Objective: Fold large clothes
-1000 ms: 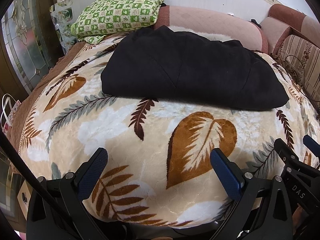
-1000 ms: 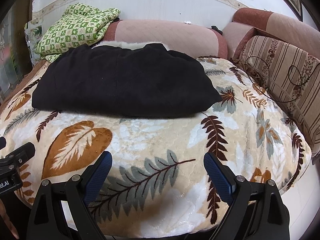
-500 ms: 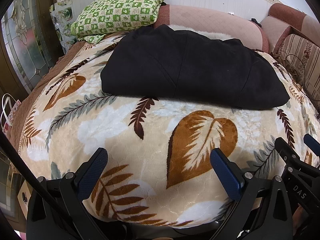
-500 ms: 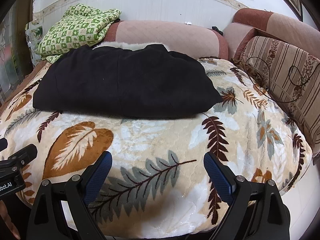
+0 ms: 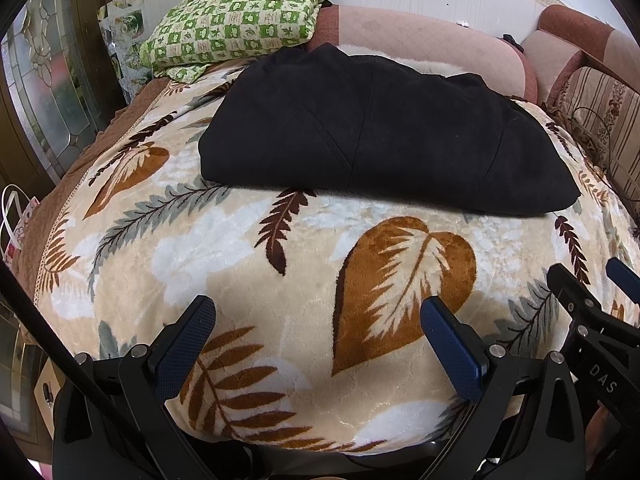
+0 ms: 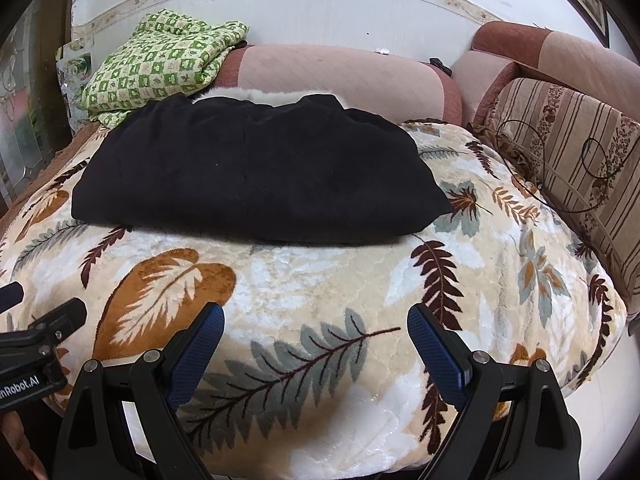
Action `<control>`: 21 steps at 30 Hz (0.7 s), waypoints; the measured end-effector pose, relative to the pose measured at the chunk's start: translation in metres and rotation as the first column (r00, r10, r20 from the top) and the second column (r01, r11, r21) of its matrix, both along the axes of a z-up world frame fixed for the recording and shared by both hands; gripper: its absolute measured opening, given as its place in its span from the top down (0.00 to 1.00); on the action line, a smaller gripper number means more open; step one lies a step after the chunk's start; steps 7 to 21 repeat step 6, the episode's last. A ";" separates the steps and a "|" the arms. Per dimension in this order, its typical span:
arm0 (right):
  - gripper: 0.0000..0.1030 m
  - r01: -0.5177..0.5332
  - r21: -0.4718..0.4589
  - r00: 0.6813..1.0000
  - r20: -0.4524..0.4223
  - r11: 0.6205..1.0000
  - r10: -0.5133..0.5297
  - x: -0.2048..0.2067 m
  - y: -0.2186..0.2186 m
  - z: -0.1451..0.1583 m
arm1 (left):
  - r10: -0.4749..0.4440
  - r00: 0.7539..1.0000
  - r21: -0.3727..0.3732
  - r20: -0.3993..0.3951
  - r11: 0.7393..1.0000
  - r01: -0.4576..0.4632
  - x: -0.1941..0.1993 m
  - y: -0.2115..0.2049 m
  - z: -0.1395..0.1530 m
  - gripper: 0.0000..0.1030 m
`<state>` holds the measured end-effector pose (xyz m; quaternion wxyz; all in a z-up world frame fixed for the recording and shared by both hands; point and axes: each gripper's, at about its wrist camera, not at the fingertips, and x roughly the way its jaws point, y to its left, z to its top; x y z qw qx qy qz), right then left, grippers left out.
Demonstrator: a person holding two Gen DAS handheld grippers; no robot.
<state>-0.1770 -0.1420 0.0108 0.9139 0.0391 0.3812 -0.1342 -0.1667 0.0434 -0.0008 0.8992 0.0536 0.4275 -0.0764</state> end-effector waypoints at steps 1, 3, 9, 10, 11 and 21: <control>0.08 -0.003 0.001 1.000 0.000 1.000 0.003 0.003 0.000 0.001 | 0.001 1.000 -0.001 0.001 1.000 -0.001 0.001 0.001 0.000 0.01; 0.08 -0.004 -0.002 1.000 0.002 1.000 0.004 0.007 0.000 0.001 | 0.004 1.000 0.000 0.008 1.000 -0.004 0.001 0.002 0.002 0.01; 0.08 -0.008 -0.015 1.000 -0.001 1.000 0.008 0.016 0.001 0.002 | 0.007 1.000 0.003 0.021 1.000 -0.007 0.003 0.003 0.007 0.01; 0.08 -0.008 -0.015 1.000 -0.001 1.000 0.008 0.016 0.001 0.002 | 0.007 1.000 0.003 0.021 1.000 -0.007 0.003 0.003 0.007 0.01; 0.08 -0.008 -0.015 1.000 -0.001 1.000 0.008 0.016 0.001 0.002 | 0.007 1.000 0.003 0.021 1.000 -0.007 0.003 0.003 0.007 0.01; 0.08 -0.008 -0.015 1.000 -0.001 1.000 0.008 0.016 0.001 0.002 | 0.007 1.000 0.003 0.021 1.000 -0.007 0.003 0.003 0.007 0.01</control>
